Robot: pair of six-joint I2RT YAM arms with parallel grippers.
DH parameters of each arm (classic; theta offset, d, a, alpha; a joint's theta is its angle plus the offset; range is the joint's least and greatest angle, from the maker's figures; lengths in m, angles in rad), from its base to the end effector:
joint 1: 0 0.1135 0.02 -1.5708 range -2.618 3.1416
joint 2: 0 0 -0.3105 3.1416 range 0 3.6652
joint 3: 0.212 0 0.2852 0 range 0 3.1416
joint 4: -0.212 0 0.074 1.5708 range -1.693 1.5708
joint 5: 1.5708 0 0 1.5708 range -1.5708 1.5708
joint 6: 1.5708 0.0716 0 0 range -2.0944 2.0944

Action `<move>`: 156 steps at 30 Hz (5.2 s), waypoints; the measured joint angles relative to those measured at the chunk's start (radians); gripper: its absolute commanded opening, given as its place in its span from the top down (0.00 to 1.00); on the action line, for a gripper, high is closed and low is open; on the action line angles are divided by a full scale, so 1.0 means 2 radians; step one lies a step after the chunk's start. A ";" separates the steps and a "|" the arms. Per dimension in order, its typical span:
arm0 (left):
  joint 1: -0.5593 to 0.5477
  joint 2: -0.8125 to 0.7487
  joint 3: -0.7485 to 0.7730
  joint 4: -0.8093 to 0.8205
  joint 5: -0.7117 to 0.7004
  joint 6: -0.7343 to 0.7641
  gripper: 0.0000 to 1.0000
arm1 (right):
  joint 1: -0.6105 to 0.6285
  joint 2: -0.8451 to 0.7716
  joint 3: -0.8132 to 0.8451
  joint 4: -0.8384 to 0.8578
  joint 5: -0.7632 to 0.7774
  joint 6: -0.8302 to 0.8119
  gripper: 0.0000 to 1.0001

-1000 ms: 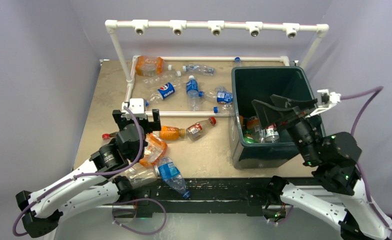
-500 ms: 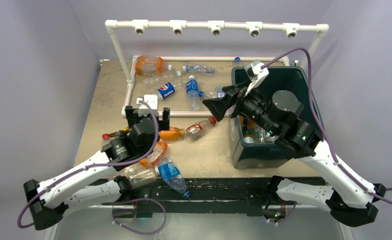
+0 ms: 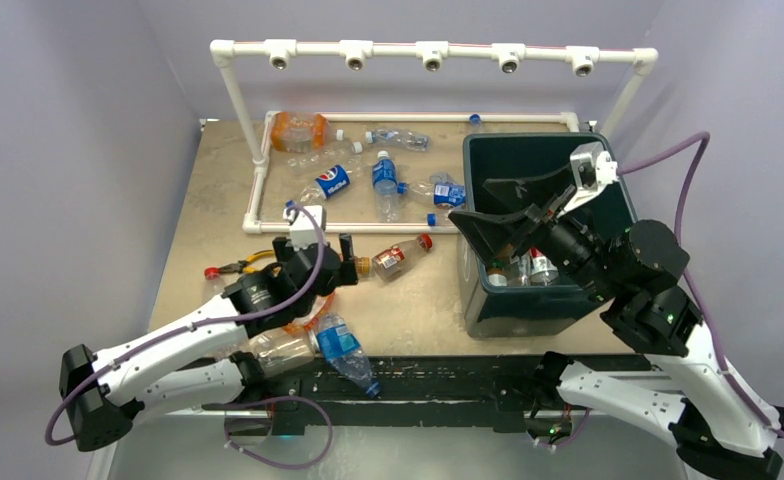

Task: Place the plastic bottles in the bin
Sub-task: Place the plastic bottle in the trash bin, then pick up the plastic bottle from the corner of the board, then place the plastic bottle in the trash bin.

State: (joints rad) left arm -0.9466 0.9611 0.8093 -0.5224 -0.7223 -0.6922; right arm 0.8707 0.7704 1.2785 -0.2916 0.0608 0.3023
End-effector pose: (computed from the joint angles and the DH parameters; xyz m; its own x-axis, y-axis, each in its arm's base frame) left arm 0.1709 -0.1563 0.3055 -0.4768 -0.1574 -0.8648 0.0035 0.9835 -0.1809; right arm 0.1023 0.1147 0.5491 -0.0838 0.3618 -0.9285 -0.7334 0.6084 0.3032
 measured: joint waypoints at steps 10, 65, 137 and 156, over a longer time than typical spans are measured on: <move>-0.057 -0.081 -0.051 -0.039 0.066 -0.204 0.01 | 0.000 -0.026 -0.033 -0.012 0.004 0.006 0.01; -0.342 0.069 -0.095 -0.237 0.043 -0.687 0.09 | 0.000 -0.114 -0.132 -0.014 0.013 -0.003 0.01; -0.159 -0.078 0.021 0.483 -0.122 0.097 1.00 | 0.000 0.032 -0.077 0.155 -0.137 0.021 0.01; -0.155 -0.043 0.005 0.735 -0.068 0.052 1.00 | 0.000 0.048 -0.149 0.346 -0.170 0.137 0.09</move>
State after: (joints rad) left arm -1.2568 0.8753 0.8196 0.9478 -0.8589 -0.5880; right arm 0.8703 0.8669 0.9806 0.4007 -0.2798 0.5762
